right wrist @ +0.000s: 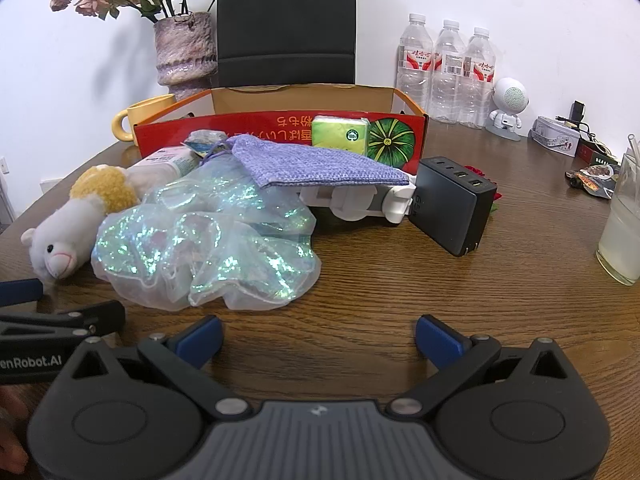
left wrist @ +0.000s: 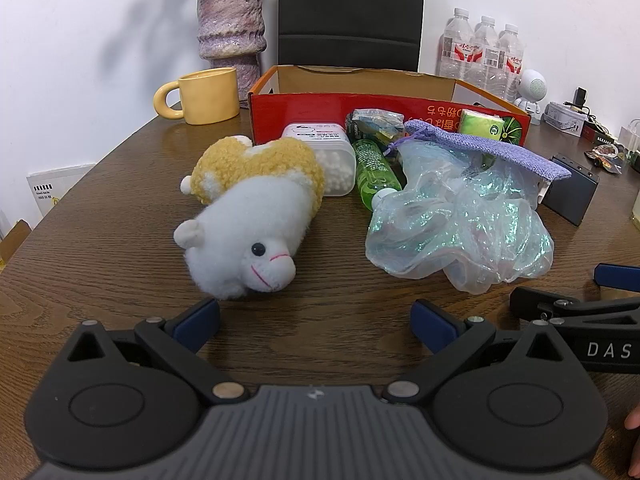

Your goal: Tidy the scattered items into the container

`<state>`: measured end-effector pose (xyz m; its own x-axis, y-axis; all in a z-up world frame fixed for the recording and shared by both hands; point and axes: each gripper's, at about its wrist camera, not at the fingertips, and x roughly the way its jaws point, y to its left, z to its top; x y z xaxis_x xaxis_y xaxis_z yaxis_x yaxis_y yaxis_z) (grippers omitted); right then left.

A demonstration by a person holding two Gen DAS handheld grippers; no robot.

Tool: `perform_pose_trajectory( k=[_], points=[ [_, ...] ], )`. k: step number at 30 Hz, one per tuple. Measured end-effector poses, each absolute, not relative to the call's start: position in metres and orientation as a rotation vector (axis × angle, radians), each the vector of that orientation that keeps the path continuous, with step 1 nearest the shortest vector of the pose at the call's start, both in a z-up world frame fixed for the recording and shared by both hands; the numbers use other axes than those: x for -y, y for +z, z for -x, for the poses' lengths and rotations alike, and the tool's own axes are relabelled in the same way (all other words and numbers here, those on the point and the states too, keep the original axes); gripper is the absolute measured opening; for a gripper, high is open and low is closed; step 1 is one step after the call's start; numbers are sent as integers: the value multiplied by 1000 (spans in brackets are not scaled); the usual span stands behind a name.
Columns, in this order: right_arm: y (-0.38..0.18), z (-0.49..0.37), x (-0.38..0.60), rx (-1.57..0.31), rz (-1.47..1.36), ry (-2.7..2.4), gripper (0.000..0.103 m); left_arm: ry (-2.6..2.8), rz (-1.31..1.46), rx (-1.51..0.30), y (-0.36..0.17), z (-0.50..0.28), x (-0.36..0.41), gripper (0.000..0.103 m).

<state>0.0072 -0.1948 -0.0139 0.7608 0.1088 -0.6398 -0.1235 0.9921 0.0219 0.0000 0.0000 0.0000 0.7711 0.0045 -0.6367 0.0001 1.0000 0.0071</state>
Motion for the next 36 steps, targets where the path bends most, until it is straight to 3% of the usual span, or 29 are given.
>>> perform_pose_trajectory(
  k=[36],
  points=[
    [-13, -6, 196, -695, 22, 126, 103, 3, -9, -691, 6, -3, -2, 103]
  ],
)
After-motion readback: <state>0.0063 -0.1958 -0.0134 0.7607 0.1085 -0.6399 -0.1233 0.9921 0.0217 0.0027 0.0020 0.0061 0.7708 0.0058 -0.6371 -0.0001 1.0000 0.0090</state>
